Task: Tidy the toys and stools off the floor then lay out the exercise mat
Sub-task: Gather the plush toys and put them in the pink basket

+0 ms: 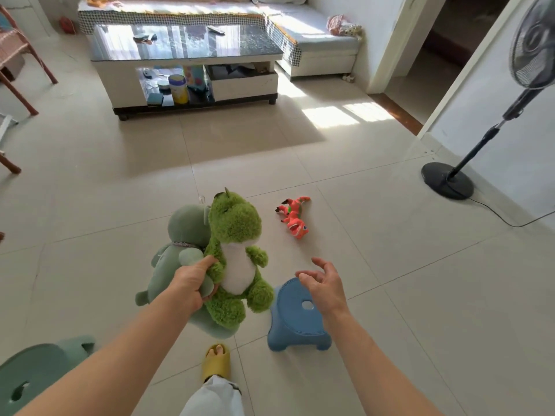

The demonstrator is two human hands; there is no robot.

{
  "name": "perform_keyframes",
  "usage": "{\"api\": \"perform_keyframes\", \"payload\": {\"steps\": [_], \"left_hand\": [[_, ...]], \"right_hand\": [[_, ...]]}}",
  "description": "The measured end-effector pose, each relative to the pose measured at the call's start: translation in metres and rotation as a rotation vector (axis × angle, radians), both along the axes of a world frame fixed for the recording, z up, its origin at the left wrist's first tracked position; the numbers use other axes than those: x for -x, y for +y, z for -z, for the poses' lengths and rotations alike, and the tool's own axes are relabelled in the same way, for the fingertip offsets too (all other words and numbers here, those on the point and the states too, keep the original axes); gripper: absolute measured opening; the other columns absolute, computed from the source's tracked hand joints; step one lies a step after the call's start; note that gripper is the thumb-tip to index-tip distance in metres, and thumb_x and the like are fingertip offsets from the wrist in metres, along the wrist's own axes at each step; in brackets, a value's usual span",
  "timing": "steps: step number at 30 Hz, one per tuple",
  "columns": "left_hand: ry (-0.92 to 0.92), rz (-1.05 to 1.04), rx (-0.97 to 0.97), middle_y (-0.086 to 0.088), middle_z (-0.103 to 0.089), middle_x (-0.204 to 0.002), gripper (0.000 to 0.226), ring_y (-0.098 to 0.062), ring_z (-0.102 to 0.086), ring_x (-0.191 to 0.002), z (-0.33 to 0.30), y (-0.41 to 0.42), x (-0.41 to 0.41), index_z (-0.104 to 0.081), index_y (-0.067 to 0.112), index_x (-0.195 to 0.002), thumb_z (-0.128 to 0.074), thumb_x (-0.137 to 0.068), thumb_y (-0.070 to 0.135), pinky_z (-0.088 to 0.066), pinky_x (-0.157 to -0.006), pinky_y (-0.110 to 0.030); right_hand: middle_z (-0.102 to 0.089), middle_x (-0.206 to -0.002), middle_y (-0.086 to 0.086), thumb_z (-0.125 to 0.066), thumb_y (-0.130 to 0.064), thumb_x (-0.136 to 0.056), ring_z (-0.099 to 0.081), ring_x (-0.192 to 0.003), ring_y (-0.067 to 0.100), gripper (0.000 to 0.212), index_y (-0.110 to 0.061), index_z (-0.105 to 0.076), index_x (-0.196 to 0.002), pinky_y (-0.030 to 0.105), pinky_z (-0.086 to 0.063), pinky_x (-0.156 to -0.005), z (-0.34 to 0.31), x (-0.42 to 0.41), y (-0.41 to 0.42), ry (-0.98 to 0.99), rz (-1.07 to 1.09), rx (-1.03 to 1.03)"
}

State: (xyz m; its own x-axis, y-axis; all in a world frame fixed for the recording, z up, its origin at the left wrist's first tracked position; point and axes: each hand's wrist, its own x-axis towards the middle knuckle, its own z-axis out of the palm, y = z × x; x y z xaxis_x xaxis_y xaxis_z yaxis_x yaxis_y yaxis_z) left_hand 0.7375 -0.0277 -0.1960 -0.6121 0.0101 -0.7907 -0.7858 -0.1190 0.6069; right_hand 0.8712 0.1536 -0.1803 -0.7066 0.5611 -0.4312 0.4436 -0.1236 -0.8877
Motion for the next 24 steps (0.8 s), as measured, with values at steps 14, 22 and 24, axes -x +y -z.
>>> {"api": "perform_keyframes", "payload": {"steps": [14, 22, 24], "left_hand": [[0.019, 0.121, 0.03, -0.008, -0.053, -0.082, 0.026, -0.02, -0.051, -0.07, -0.007, 0.028, 0.199, -0.049, 0.012, -0.107, -0.064, -0.086, 0.018, -0.043, -0.052, -0.032], [-0.026, 0.159, 0.049, -0.01, -0.056, -0.096, 0.029, -0.019, -0.052, -0.071, 0.005, 0.105, 0.285, -0.05, 0.013, -0.108, -0.065, -0.084, 0.017, -0.048, -0.04, -0.024], [-0.027, 0.158, 0.061, -0.009, -0.057, -0.093, 0.029, -0.019, -0.052, -0.071, 0.005, 0.125, 0.308, -0.05, 0.013, -0.108, -0.066, -0.084, 0.018, -0.047, -0.036, -0.022]], "right_hand": [[-0.066, -0.106, 0.007, -0.057, -0.006, -0.088, -0.057, -0.1, 0.016, 0.043, -0.014, -0.044, -0.129, 0.032, -0.042, -0.096, -0.005, 0.17, 0.023, -0.072, 0.116, 0.026], [-0.064, -0.107, 0.012, -0.058, -0.005, -0.088, -0.056, -0.094, 0.018, 0.037, -0.015, -0.048, -0.122, 0.031, -0.043, -0.09, 0.024, 0.258, 0.09, -0.097, 0.179, 0.086], [-0.062, -0.1, 0.011, -0.057, -0.002, -0.087, -0.053, -0.089, 0.018, 0.029, -0.014, -0.051, -0.113, 0.028, -0.041, -0.08, 0.025, 0.282, 0.113, -0.093, 0.198, 0.099]]}}
